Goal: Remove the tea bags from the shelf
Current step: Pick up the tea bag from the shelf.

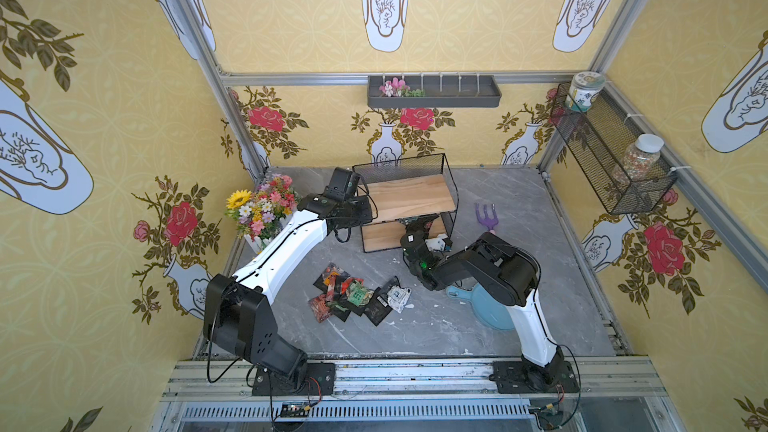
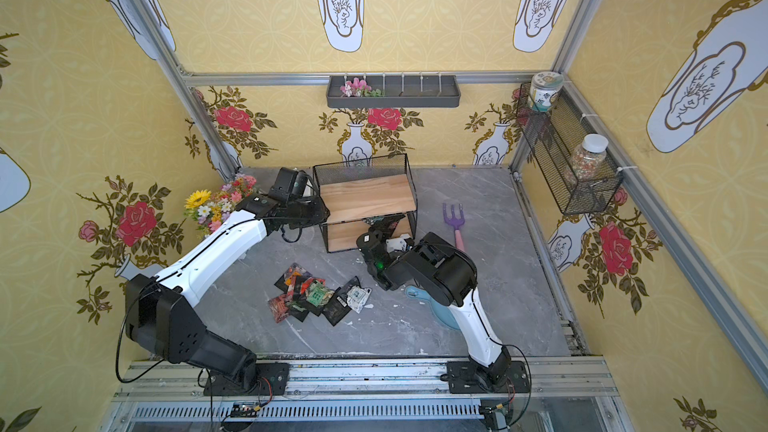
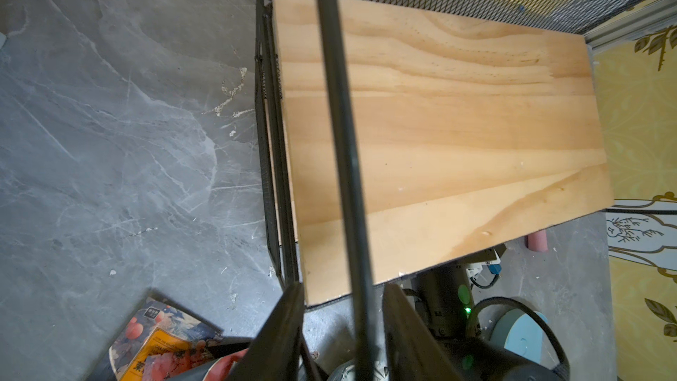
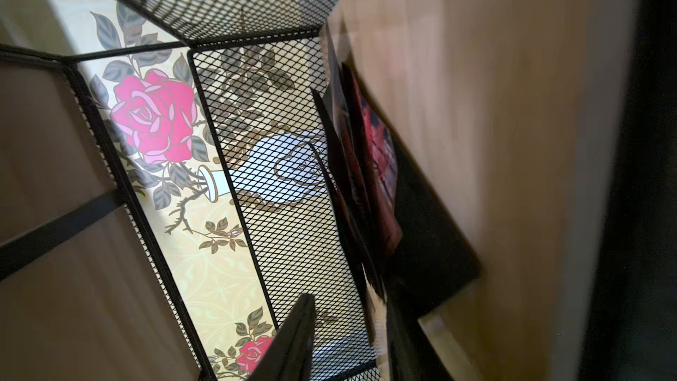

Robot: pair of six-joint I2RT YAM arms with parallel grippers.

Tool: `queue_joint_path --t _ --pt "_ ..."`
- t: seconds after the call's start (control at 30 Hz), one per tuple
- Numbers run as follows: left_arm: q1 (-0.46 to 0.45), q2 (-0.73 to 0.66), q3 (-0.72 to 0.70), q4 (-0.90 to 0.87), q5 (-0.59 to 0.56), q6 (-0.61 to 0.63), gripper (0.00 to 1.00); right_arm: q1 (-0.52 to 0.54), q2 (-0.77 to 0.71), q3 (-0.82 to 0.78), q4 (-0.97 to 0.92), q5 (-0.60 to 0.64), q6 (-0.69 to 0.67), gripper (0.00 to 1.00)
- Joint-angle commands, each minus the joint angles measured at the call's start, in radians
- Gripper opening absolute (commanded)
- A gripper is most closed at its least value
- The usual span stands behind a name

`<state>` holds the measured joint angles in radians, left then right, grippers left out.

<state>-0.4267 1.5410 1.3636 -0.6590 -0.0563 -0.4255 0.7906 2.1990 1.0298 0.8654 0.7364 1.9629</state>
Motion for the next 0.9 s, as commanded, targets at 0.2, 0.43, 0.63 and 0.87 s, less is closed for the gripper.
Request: queue_joint_path --t 0.2,0.43,0.63,0.87 --pt "-0.003 0.004 -0.001 0.019 0.027 0.029 0.4 -0.007 0.063 0.026 0.047 0.089 0.063 0.21" --pt "-0.003 0.006 -0.006 0.021 0.027 0.025 0.4 0.007 0.028 0.011 0.021 0.065 0.068 0.0" --pt "-0.003 0.002 -0.009 0.024 0.024 0.018 0.39 0.042 -0.052 -0.012 -0.034 0.017 0.061 0.0" --pt "-0.003 0.0 -0.018 0.028 0.021 0.014 0.39 0.065 -0.161 -0.082 -0.119 -0.039 0.055 0.0"
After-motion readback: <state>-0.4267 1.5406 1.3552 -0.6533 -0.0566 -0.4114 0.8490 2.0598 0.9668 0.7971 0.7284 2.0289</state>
